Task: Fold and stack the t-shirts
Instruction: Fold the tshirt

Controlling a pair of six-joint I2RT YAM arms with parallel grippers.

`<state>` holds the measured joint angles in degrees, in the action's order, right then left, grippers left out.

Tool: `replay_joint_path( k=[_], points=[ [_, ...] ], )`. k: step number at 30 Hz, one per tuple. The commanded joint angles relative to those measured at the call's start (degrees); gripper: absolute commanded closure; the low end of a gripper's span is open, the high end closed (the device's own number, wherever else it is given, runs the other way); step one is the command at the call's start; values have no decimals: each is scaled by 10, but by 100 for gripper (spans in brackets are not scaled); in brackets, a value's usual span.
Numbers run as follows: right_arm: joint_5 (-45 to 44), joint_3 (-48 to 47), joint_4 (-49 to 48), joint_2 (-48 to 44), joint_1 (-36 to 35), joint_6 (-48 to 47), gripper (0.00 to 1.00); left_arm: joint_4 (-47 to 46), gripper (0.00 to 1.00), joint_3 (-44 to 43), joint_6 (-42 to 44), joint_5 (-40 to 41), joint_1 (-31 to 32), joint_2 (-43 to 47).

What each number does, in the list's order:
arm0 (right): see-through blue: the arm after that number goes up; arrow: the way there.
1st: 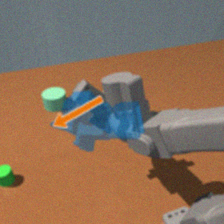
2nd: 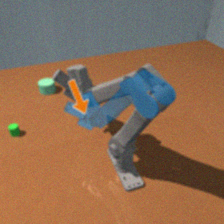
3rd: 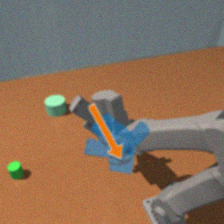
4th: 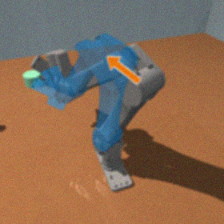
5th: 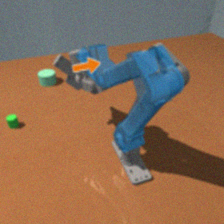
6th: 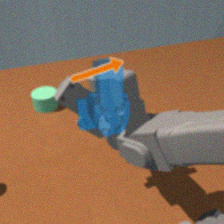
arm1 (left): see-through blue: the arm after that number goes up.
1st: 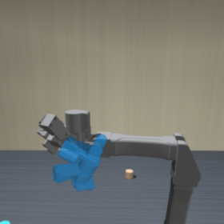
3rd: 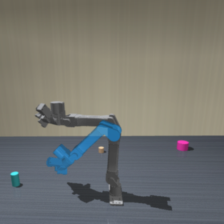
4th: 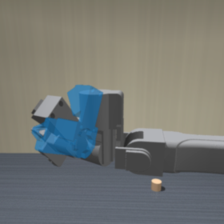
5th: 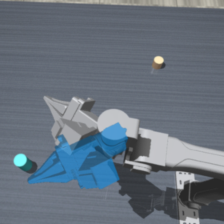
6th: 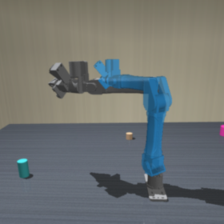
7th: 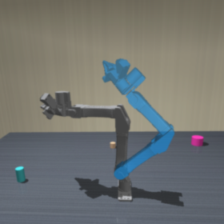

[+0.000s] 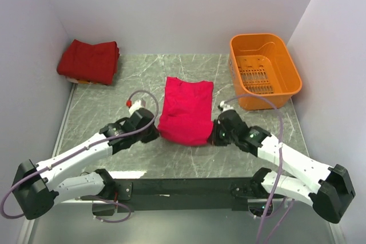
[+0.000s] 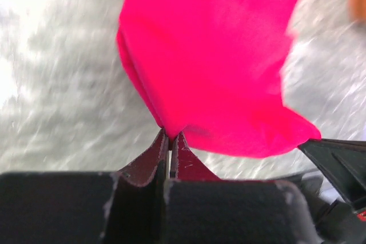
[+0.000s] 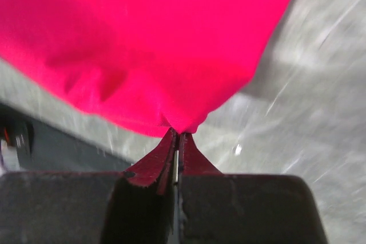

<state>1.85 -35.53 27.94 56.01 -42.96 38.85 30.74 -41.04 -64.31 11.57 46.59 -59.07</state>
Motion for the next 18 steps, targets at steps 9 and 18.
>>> replay_joint_path(
  k=[9,18],
  points=[
    [-6,-159,-43,78,137,-117,100,-35,99,-208,88,110,-86,-132],
    [68,-250,-61,185,224,-146,100,-85,99,-323,150,50,-163,-255]
  ],
)
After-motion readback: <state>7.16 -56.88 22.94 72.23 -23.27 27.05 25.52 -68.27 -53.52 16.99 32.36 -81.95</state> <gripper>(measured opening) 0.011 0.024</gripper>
